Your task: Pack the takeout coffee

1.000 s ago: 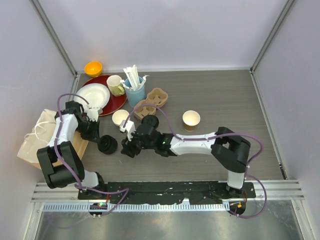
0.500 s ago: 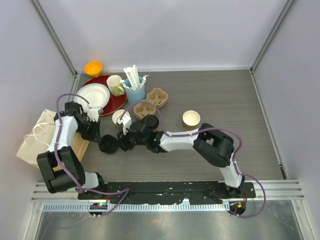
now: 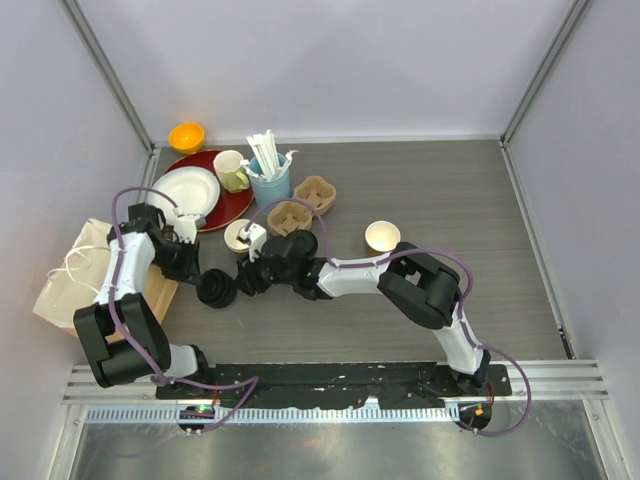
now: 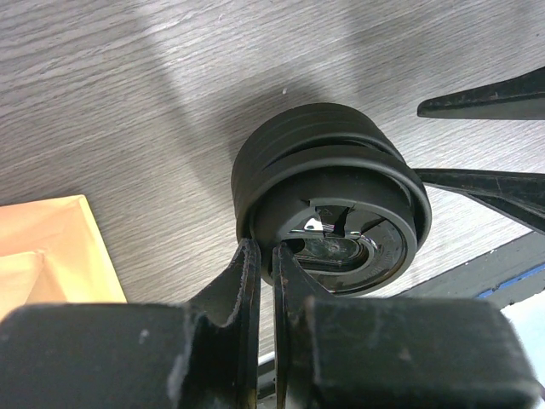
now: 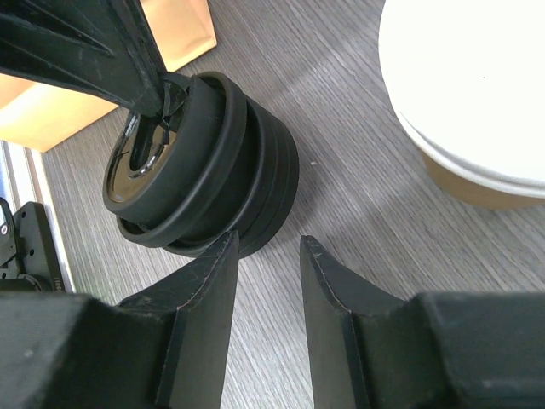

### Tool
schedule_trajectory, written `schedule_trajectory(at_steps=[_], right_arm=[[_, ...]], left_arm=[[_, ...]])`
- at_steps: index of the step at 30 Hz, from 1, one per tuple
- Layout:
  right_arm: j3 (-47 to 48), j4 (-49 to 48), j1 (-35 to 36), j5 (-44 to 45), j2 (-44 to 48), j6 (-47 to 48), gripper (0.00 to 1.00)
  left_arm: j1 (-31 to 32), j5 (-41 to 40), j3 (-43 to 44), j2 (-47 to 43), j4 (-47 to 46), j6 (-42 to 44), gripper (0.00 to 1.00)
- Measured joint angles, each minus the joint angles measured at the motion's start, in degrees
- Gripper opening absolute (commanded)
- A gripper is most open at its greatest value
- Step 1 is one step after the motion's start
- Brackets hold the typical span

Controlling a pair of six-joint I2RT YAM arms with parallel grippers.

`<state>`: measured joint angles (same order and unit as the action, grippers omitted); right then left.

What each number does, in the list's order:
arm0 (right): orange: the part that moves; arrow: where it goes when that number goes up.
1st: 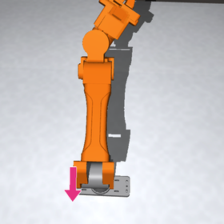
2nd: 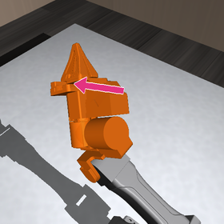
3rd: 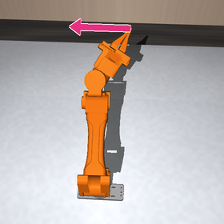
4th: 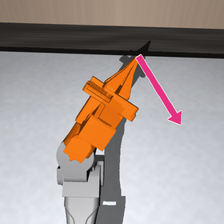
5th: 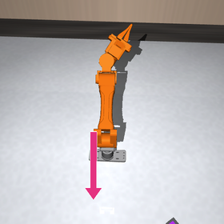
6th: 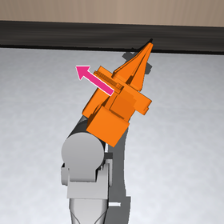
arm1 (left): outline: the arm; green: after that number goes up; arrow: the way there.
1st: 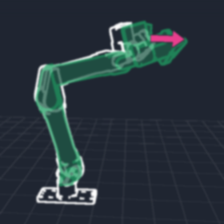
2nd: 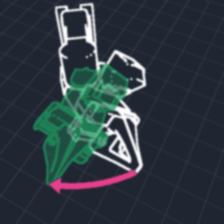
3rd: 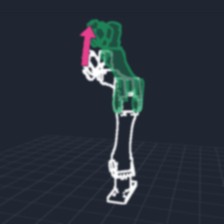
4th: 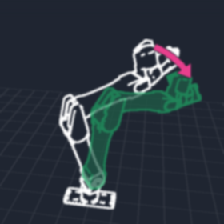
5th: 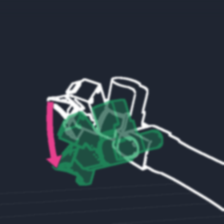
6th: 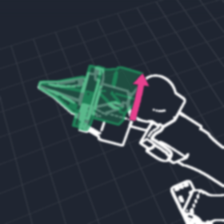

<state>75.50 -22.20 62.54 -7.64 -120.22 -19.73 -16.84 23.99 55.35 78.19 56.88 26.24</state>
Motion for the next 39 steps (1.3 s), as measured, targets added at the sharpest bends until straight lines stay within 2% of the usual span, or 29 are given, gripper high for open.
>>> schedule_trajectory(at_steps=[10,18,25,28,34,39], right_arm=[[0.15,0.79,-0.02,-0.35,-0.57,-0.17,0.4],[0.37,1.73,0.02,0.33,-0.57,-0.11,0.4],[0.11,2.86,0.33,0.55,0.22,2.01,0.4],[-2.58,4.26,0.92,0.26,4.35,4.09,0.4],[-5.27,10.01,1.49,-2.12,18.18,8.74,0.42],[-4.98,17.9,0.07,-4.98,29.07,12.92,0.46]], left_arm=[[0.46,-0.94,-0.2,-0.02,-0.13,0.02,0.0],[1.38,-4.96,0.04,-0.35,-2.49,-0.74,0.0],[2.25,-3.89,5.44,-0.48,-0.66,-0.76,0.0],[3.06,-3.34,9.42,-1.05,1.77,-0.87,0.0],[7.37,-3.76,18.75,-2.97,5.57,-3.41,0.0],[16.13,-6.4,27.26,-2.4,8.83,-6.01,0.0]])
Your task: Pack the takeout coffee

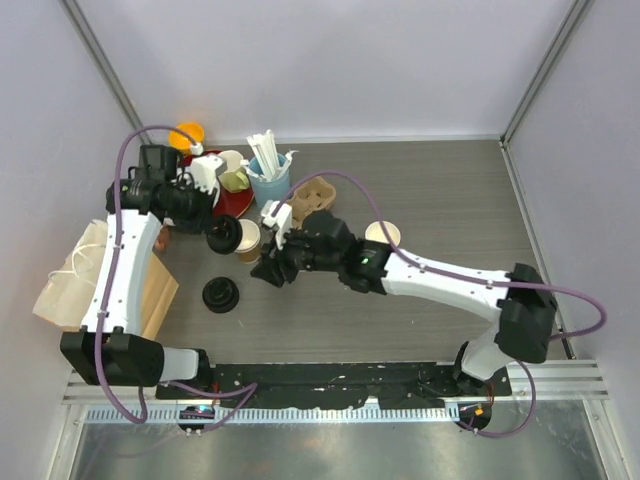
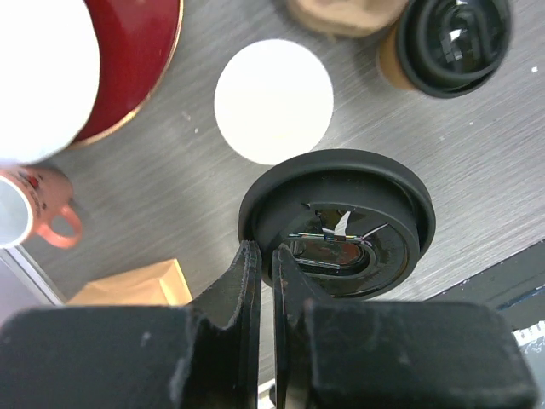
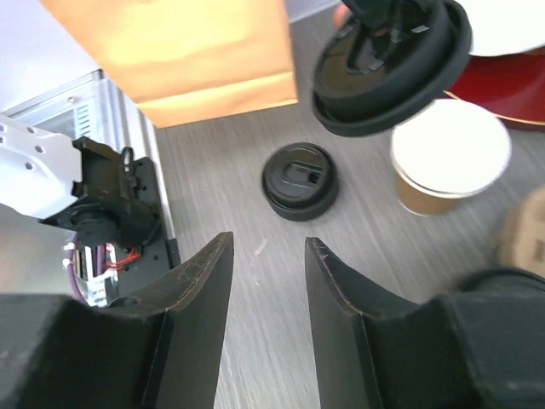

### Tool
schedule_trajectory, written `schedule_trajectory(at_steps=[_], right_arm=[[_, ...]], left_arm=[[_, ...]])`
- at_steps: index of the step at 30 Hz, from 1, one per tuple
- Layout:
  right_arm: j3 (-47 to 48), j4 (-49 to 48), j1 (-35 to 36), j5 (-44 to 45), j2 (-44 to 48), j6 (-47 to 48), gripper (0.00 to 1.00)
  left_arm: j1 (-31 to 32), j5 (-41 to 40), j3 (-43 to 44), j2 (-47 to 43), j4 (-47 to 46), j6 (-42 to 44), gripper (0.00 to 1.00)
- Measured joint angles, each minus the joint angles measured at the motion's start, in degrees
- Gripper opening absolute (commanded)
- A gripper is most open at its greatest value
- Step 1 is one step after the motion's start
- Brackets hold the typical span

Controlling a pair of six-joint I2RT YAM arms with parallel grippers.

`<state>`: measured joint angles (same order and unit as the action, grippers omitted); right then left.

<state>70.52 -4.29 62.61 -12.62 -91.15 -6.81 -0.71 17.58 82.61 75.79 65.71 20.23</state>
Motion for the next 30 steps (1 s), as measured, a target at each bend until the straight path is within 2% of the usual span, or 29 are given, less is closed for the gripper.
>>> schedule_trajectory(at_steps=[5,10,15,18,21,26,30], right_arm=[[-0.33,9.51,-7.48,0.68,7.5,1.11,0.47],[-5.05,16.11,-22.62,5.51,17.16,0.17,0.49],[-7.45,20.37,-35.76,9.88,23.02,-1.7,0.51],[-8.81,20.46,-44.37,8.83,21.99,-3.91,0.52],[-10.38,19.82,-49.9,7.63,17.88,-5.44,0.55],[-10.29,21.07,-50.45,5.31,6.78,-5.51,0.55],[-10.32,23.45,-50.05,4.92,4.42,-5.35,0.5]], left_arm=[[9.03,-3.17,10.95,3.61,2.38,-2.16,0.0],[16.92,-5.29,19.04,8.5,3.93,-3.15,0.0],[27.21,-8.96,26.84,18.01,5.38,-3.3,0.0],[33.44,-9.7,33.57,25.97,6.84,-2.97,0.0],[37.11,-9.49,40.35,32.89,7.63,-2.8,0.0],[38.97,-9.07,43.87,37.62,8.74,-2.8,0.0],[38.97,-9.07,43.85,37.51,9.22,-2.43,0.0]])
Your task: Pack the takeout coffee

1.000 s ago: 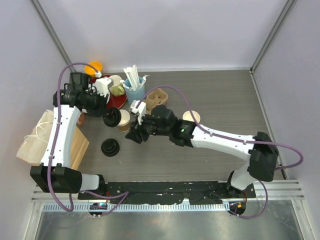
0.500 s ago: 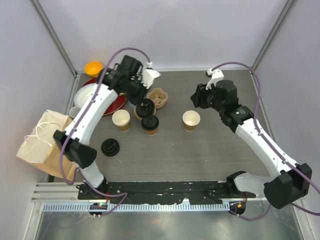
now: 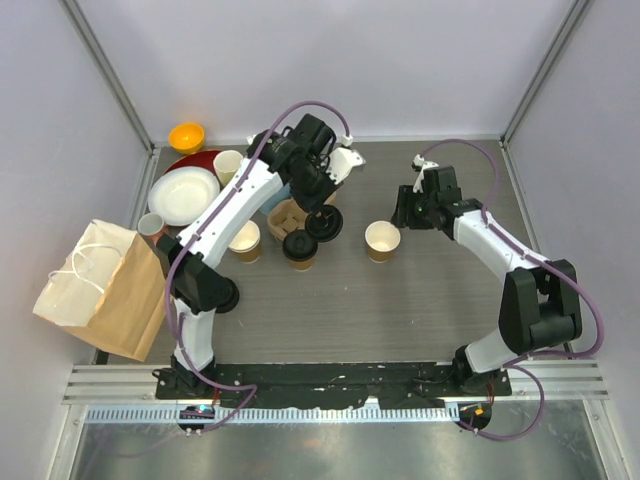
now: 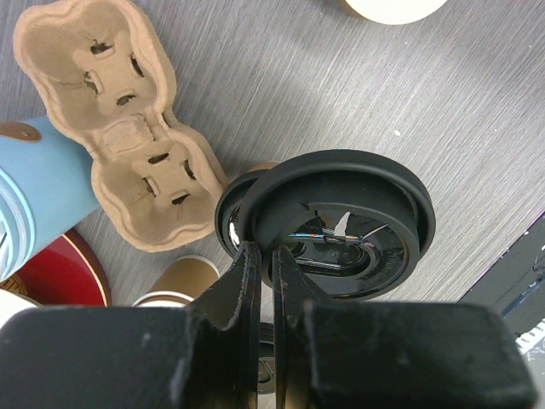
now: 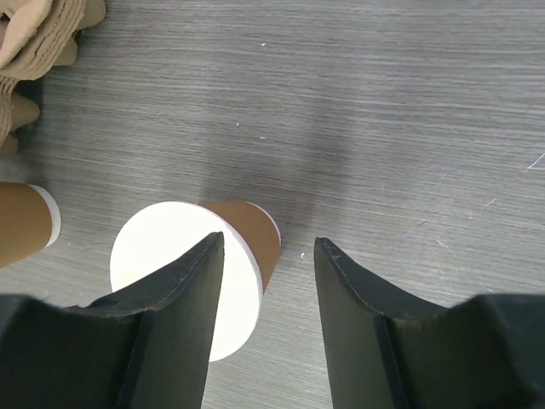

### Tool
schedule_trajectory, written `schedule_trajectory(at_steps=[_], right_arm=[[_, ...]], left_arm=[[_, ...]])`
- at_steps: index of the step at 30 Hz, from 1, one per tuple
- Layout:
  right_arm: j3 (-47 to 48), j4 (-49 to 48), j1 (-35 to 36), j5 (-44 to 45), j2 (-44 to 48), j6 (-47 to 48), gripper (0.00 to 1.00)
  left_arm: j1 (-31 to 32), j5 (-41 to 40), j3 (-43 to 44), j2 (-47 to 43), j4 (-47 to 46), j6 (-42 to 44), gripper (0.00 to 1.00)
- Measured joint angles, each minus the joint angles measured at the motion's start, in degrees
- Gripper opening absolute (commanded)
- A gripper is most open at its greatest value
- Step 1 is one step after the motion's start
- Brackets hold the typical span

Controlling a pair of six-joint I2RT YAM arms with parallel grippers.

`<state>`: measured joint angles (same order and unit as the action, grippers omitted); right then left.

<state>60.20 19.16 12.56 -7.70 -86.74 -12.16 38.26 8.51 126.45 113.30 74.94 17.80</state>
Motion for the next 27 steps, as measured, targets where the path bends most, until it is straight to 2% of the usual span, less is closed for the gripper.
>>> schedule_trajectory(at_steps=[3,11,16,19,22,27], right_arm=[[0.02,0.11,0.66,0.59,0.02,0.48,0.44],[0.02,1.73,3.06,1.11,-0.68,1.55,0.4],[0.0,2.93,4.0,1.73,-0.76,2.34,0.17],[0.0,3.32,4.28,1.18,-0.76,2.91,0.07],[0.0,3.89,4.9,0.98,-0.72,3.23,0.01],[-0.63,5.46,10.67,2.97,1.31,3.61,0.01]], left_arm=[[0.09,-0.04,-0.17,0.0,0.07,0.42,0.0],[1.88,-1.18,-0.46,0.0,0.13,0.87,0.0],[2.47,-1.38,-1.18,-0.07,0.17,0.96,0.0],[2.84,-1.42,-1.55,-0.28,0.17,1.18,0.0],[3.15,-1.62,-2.91,-1.11,0.15,1.68,0.0],[4.44,-2.12,-4.94,-3.23,0.35,2.14,0.0]])
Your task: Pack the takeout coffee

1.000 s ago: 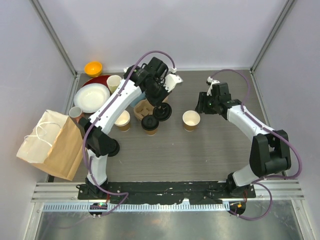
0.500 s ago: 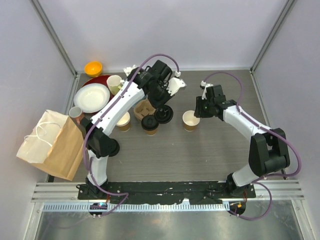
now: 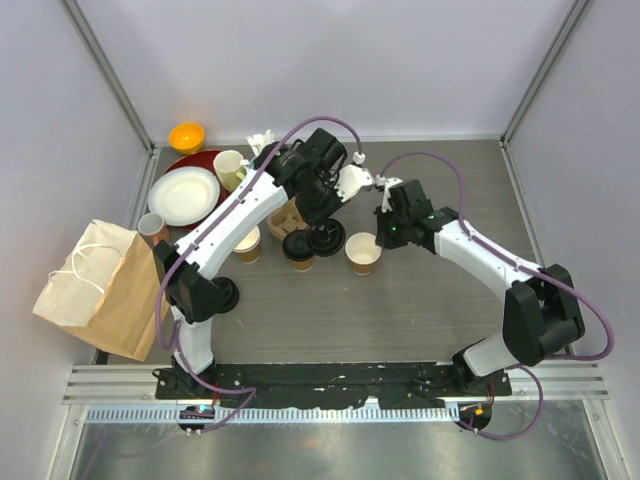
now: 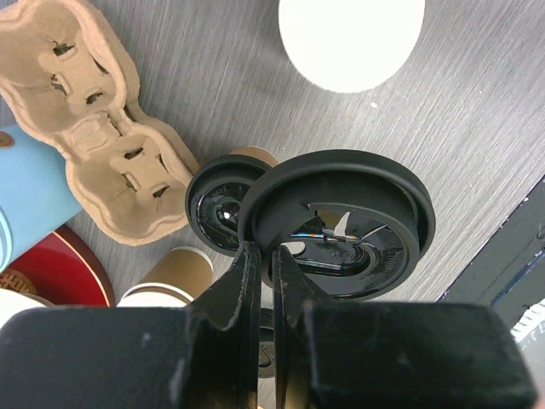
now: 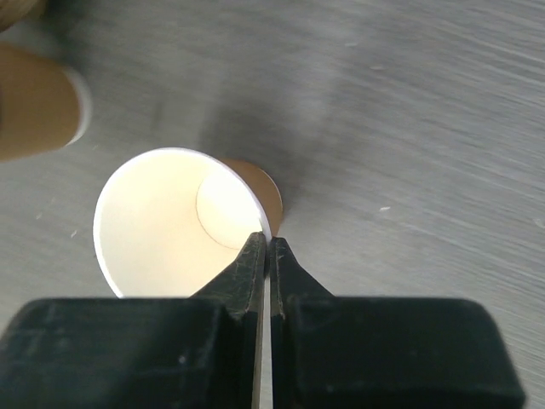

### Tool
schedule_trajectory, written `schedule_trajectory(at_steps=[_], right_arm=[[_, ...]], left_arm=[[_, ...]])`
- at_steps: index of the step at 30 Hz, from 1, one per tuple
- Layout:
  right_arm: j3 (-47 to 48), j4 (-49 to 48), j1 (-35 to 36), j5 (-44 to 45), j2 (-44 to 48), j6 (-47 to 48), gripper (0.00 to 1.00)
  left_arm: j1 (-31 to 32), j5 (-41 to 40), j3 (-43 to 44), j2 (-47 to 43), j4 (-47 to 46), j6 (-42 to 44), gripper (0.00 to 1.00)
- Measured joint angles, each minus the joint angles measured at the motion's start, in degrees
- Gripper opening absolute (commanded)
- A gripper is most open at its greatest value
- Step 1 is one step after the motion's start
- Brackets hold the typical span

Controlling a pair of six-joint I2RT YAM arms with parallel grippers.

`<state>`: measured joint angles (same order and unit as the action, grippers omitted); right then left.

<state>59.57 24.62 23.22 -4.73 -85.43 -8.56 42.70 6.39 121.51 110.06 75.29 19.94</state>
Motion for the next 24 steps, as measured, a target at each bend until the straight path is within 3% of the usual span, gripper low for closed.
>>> schedule_trajectory(at_steps=[7,13,18,24], right_arm=[[-1.68,0.09,12.0,1.16,5.31,-1.16,0.01],[-3.23,-0.02,14.62,1.42,4.0,-2.36,0.03],[-3.56,0.26,14.88,0.68,2.95,-3.23,0.25],[-3.89,0.48,14.93,0.04,3.32,-4.11,0.44]], left_arm=[[2.25,-1.03,-2.58,-1.84,0.33,0.46,0.0],[3.17,-3.48,-5.73,-2.38,0.26,0.13,0.0],[3.91,-6.01,-8.0,-3.37,-0.85,-0.79,0.0],[4.35,-6.62,-8.96,-4.07,-1.03,-1.46,0.0]])
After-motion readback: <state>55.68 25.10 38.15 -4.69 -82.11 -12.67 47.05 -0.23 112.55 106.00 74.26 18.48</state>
